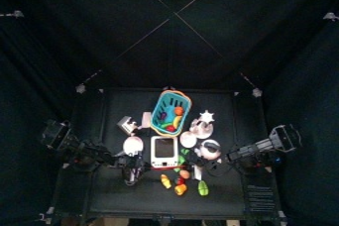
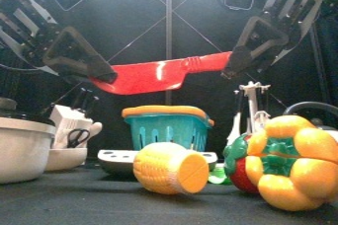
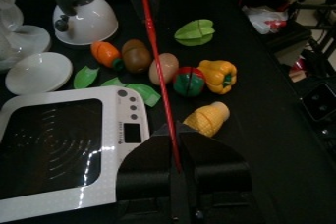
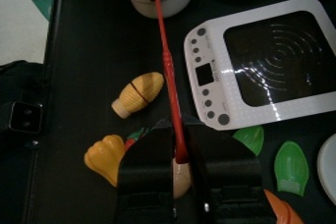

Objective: Grab knife with other hand

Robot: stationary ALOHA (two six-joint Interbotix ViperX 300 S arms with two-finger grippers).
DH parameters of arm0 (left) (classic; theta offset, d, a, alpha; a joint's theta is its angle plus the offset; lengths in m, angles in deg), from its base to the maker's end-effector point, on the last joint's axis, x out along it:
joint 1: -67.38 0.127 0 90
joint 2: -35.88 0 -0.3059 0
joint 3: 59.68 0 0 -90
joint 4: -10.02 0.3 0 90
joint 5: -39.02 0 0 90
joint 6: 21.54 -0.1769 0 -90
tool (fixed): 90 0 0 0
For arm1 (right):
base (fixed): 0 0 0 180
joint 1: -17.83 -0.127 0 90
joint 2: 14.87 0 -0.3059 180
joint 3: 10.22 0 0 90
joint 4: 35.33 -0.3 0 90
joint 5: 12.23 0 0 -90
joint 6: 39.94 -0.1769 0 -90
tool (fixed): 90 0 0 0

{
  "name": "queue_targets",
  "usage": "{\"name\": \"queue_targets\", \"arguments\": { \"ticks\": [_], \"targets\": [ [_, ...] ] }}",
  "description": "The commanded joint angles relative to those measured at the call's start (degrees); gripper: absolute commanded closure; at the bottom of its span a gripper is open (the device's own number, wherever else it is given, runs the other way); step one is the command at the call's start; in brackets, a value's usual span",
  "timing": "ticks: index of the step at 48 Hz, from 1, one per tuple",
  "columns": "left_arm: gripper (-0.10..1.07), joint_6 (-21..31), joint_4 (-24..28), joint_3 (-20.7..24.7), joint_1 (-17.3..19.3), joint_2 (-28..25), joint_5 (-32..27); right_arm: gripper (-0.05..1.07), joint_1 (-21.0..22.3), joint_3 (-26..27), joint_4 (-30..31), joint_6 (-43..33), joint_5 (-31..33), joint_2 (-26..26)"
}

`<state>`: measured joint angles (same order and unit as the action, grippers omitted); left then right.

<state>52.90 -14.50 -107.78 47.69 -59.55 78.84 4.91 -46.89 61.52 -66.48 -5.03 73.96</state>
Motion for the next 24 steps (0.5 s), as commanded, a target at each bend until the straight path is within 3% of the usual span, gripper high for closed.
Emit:
{"name": "queue_targets", "arguments": {
  "ticks": [1, 24],
  "targets": [
    [0.62, -0.53, 0.26, 3.69, 1.41, 1.58, 2.02, 0.82, 0.35, 1.05, -0.79, -0.09, 1.58, -0.09],
    [0.61, -2.64, 1.49, 3.60, 2.20, 1.67, 2.11, 0.82, -1.41, 2.11, -2.29, 2.64, 7.38, 0.97]
  ]
}}
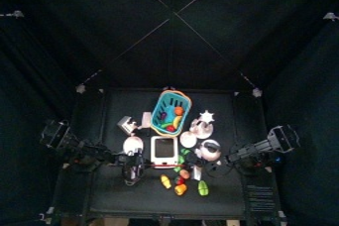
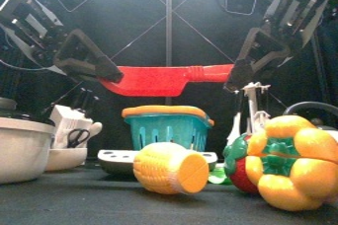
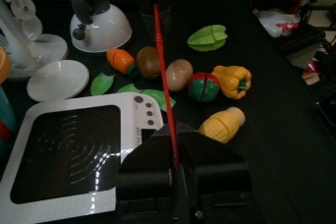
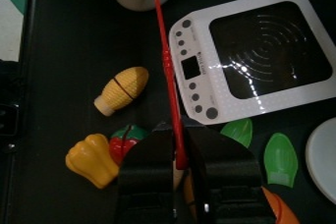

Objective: Grab knife with other hand

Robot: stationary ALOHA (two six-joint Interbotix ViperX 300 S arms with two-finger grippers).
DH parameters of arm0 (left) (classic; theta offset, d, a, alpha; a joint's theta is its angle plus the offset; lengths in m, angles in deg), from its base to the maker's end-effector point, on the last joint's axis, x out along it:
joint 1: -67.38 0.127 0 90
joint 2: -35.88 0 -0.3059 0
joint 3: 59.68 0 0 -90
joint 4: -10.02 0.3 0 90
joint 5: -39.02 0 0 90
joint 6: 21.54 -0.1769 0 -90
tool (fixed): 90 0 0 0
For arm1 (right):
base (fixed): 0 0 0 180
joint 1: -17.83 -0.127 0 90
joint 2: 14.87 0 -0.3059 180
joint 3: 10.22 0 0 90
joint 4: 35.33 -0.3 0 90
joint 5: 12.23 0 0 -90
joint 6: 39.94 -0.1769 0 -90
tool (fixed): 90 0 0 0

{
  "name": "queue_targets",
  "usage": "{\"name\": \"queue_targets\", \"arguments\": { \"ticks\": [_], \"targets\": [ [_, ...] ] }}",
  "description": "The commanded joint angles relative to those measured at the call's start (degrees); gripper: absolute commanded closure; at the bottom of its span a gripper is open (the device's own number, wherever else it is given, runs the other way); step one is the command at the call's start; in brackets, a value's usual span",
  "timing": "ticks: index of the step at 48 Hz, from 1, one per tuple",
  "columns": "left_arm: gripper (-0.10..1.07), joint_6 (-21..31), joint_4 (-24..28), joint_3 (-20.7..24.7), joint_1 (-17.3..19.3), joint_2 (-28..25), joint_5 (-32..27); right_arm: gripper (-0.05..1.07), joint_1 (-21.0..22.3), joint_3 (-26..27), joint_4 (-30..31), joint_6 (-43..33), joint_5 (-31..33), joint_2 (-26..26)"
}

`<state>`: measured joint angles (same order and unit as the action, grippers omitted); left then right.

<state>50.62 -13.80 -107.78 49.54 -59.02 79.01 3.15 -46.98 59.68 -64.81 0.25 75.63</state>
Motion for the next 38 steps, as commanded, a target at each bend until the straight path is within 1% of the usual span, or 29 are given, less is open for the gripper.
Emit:
{"name": "queue_targets", "arguments": {
  "ticks": [1, 9, 15, 17, 23, 28, 33, 38],
  "targets": [
    [0.61, -0.35, 0.79, 3.60, 0.26, 1.05, 1.93, 0.82, 0.09, 2.29, -0.88, 1.58, 2.46, -0.70],
    [0.61, -0.44, 0.79, 3.78, -0.35, 0.79, 1.93, 0.82, -2.81, 3.08, -6.24, 8.00, 6.94, -0.35],
    [0.61, -0.35, 0.79, 3.96, -1.32, 0.44, 2.02, 0.82, -4.22, 3.69, -12.04, 14.24, 10.11, -0.35],
    [0.61, -0.35, 0.79, 4.04, -1.49, 0.26, 1.93, 0.82, -4.48, 4.13, -14.94, 16.79, 10.81, -0.35],
    [0.61, -0.53, 0.79, 4.13, -1.49, -0.35, 1.93, 0.82, -4.57, 5.01, -21.09, 22.94, 11.07, -0.26],
    [0.61, -0.62, 0.88, 4.13, -1.49, -0.53, 1.93, 0.82, -4.39, 5.71, -25.05, 27.77, 10.99, 0.18],
    [0.61, -0.70, 1.41, 3.96, -1.76, -0.53, 1.93, 0.82, -4.22, 5.98, -27.51, 30.06, 10.81, 0.79],
    [0.61, -0.97, 3.43, 3.43, -2.02, -0.62, 1.93, 0.83, -4.04, 5.89, -28.74, 30.59, 9.76, 1.32]
  ]
}}
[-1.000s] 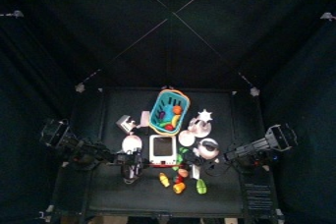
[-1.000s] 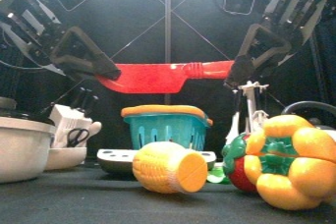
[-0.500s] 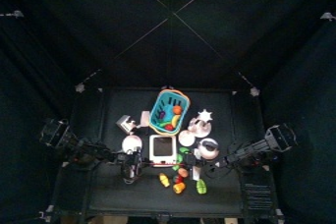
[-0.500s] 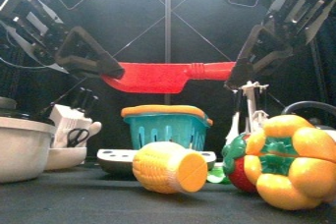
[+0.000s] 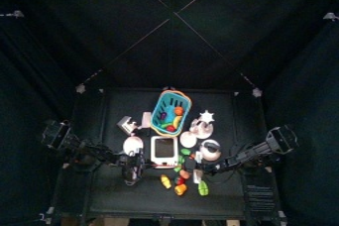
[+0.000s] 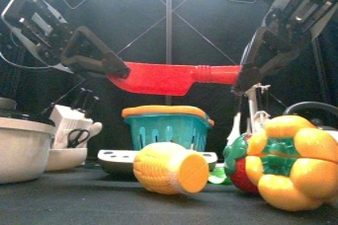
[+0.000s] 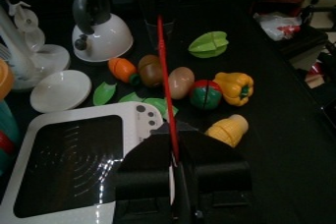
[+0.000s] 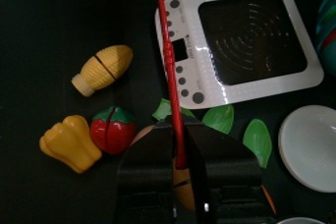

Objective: Grab knife with other hand

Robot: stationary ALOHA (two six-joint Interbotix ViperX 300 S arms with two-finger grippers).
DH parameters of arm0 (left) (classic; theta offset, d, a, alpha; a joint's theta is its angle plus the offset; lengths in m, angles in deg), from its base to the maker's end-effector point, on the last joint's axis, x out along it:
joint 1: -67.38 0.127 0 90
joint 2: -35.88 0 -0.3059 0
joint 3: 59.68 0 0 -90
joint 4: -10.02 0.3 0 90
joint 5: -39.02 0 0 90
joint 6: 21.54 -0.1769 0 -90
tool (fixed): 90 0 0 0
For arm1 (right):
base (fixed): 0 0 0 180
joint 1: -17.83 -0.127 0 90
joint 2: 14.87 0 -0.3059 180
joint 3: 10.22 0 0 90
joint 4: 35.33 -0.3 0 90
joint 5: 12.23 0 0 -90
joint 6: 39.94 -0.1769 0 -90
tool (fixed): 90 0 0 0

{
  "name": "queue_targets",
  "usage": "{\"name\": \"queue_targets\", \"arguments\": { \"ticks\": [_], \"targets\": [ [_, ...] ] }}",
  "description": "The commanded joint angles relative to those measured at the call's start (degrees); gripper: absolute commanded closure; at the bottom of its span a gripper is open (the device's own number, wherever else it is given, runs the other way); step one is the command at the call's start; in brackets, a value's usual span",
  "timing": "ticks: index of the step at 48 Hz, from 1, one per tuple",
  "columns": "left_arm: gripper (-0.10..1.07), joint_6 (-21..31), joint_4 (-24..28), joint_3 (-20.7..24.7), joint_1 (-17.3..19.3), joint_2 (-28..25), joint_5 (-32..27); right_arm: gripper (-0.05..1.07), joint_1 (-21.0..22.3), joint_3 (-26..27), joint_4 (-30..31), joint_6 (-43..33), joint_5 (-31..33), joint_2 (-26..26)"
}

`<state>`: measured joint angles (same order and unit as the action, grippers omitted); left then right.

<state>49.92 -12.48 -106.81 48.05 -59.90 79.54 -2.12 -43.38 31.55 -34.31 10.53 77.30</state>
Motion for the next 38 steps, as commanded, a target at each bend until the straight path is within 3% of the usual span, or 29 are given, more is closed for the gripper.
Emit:
{"name": "queue_targets", "arguments": {
  "ticks": [1, 12, 23, 38],
  "targets": [
    [0.61, -0.62, 2.29, 2.37, -0.53, 0.26, 1.41, 0.83, 1.23, 2.29, -0.79, 0.09, -0.79, -0.26],
    [0.61, -5.80, 1.76, 2.64, -0.62, -0.79, 0.53, 0.83, 1.67, 2.37, -1.05, 0.26, -3.60, -0.26],
    [0.61, -6.06, -2.11, 2.72, -1.14, -1.14, -1.67, 0.83, 1.76, 2.72, -0.70, 0.35, -3.60, -0.26],
    [0.61, -6.15, -2.46, 2.72, -1.58, -1.23, -1.76, 0.83, 1.41, 3.78, 0.09, 0.44, -4.22, -0.09]
  ]
}}
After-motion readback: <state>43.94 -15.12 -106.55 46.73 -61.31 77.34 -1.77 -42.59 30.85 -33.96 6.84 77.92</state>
